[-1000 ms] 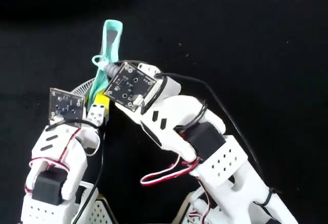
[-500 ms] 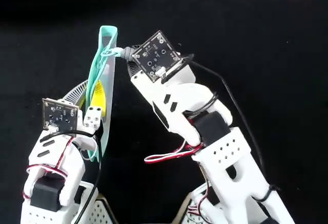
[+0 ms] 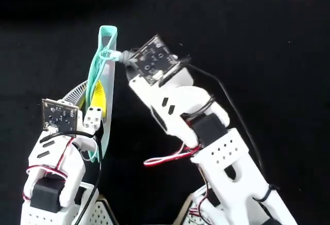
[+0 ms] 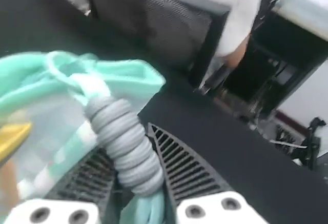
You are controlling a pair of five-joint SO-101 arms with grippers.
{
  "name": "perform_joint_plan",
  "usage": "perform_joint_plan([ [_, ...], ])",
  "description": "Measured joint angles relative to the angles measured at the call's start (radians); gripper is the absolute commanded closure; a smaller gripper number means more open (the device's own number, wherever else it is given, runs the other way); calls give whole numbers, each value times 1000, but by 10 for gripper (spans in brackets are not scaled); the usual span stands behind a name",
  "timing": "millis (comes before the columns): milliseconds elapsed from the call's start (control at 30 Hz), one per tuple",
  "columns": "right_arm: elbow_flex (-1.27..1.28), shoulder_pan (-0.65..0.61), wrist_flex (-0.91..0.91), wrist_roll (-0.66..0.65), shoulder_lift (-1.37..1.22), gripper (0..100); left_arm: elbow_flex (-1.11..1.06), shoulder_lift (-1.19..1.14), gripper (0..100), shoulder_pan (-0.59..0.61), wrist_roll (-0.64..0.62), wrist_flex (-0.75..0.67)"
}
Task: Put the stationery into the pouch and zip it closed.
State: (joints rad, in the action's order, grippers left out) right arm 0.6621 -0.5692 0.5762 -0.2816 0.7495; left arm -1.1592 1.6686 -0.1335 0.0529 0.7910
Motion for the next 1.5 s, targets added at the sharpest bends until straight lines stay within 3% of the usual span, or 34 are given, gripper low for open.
perform_joint_plan([
  [133,-61,-23,141,-18,0,789,-31,11,970,0,0,-15],
  [300,-132,-77,272,-28,0,787,-41,11,970,0,0,-20],
  [567,-140,-110,279,-28,0,787,-44,11,968,-6,0,-20],
  [800,-140,-110,279,-28,23,788,-103,20,970,-123,38,-32],
  [1033,-140,-104,270,-29,87,955,-107,20,970,-137,52,-34],
  [1500,-98,-52,133,-109,43,986,-107,20,970,-138,49,-35],
])
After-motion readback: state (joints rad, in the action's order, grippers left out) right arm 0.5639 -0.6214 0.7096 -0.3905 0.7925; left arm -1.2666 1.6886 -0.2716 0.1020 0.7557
